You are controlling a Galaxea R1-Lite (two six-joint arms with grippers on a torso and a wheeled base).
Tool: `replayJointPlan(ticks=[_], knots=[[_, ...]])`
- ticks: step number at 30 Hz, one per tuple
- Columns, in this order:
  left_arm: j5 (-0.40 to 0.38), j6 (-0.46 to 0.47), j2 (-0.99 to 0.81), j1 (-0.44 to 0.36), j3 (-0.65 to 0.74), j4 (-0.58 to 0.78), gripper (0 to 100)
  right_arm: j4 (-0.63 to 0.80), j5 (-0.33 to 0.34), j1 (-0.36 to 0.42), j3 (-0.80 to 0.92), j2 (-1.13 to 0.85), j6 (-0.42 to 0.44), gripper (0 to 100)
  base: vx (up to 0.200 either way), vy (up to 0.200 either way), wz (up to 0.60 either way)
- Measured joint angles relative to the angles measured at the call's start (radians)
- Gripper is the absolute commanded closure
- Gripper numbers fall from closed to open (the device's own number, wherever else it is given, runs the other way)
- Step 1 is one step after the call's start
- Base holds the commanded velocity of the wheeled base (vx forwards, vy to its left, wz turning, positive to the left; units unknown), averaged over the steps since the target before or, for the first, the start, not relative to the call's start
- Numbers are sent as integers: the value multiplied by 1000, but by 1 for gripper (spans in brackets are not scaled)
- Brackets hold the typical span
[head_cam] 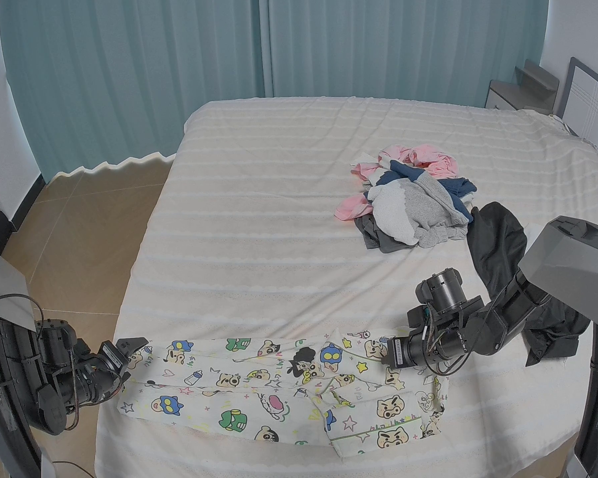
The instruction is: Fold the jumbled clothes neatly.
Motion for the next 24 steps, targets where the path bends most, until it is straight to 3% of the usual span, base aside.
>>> replayJointPlan(ticks=[13, 24], knots=[[0, 0, 0, 0, 0, 0, 0, -14, -2, -6, 2, -50, -10, 100, 0, 0, 0], [0, 0, 0, 0, 1, 0, 0, -182, -2, -14, 25, -37, -21, 100, 0, 0, 0]])
